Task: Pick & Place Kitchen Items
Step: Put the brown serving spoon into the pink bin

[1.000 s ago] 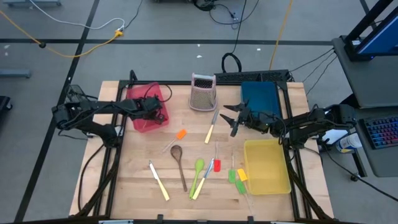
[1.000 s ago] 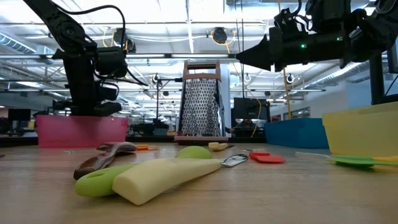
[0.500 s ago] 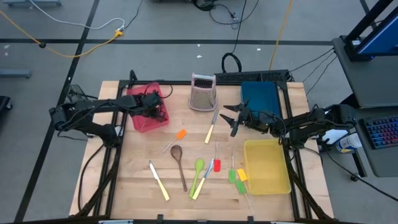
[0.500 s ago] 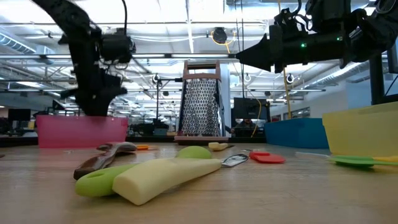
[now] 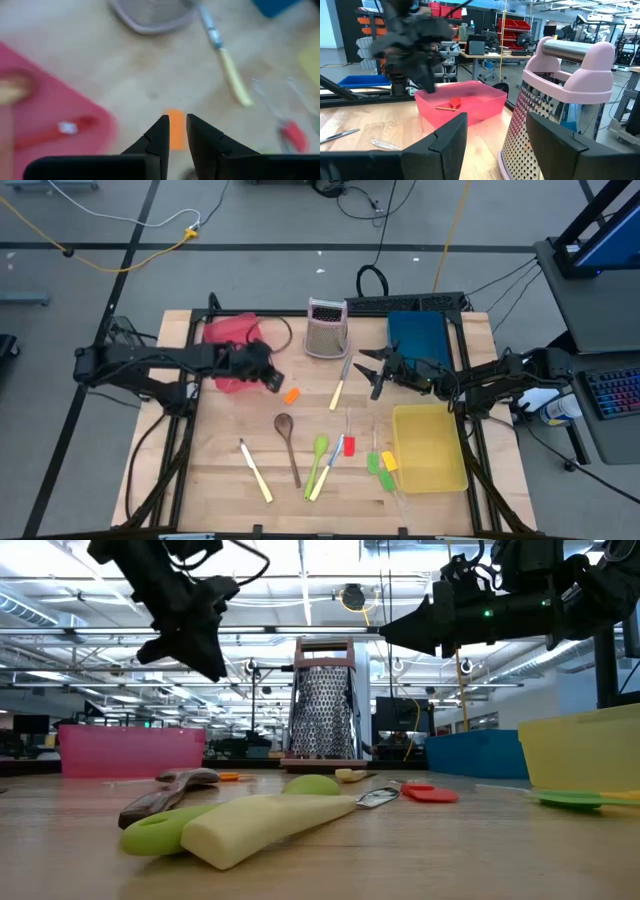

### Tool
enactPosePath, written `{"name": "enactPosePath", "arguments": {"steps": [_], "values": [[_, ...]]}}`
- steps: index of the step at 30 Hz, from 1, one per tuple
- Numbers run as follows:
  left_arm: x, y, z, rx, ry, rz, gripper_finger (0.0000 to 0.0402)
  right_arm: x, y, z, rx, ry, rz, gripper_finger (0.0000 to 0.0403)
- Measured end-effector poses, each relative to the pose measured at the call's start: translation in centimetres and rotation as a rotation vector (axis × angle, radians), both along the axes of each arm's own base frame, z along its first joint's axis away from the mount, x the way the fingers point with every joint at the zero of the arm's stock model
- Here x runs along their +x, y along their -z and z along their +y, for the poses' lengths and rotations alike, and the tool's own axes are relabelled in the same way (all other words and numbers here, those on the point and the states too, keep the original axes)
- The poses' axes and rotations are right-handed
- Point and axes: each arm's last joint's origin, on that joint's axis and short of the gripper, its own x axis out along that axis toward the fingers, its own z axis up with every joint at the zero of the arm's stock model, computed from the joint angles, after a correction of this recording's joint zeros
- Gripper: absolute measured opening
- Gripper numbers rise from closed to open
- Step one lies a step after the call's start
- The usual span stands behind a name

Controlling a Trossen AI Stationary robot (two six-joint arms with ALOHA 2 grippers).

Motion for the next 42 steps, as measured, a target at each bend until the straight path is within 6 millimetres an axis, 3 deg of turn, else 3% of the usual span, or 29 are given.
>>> {"name": "enactPosePath", "arguments": {"steps": [9, 17, 27, 42], "values": [[2.5, 2.3, -7.0, -0.266, 0.056, -0.031, 0.0045, 0.0, 0.0, 0.0, 0.0, 0.001, -0.002, 0.0196], [3.4, 5.3, -10.6, -0.47, -0.023, 0.077, 0.0035, 0.0, 0.0, 0.0, 0.0, 0.002, -0.002, 0.0196], [4.4, 9.0, -11.6, -0.516, -0.13, 0.178, 0.0041, 0.0, -0.1, 0.0, -0.018, 0.002, -0.002, 0.0196], [5.1, 10.1, -11.7, -0.483, -0.178, 0.139, 0.0151, 0.0, -0.3, 0.0, -0.025, 0.001, -0.021, 0.0196]]}}
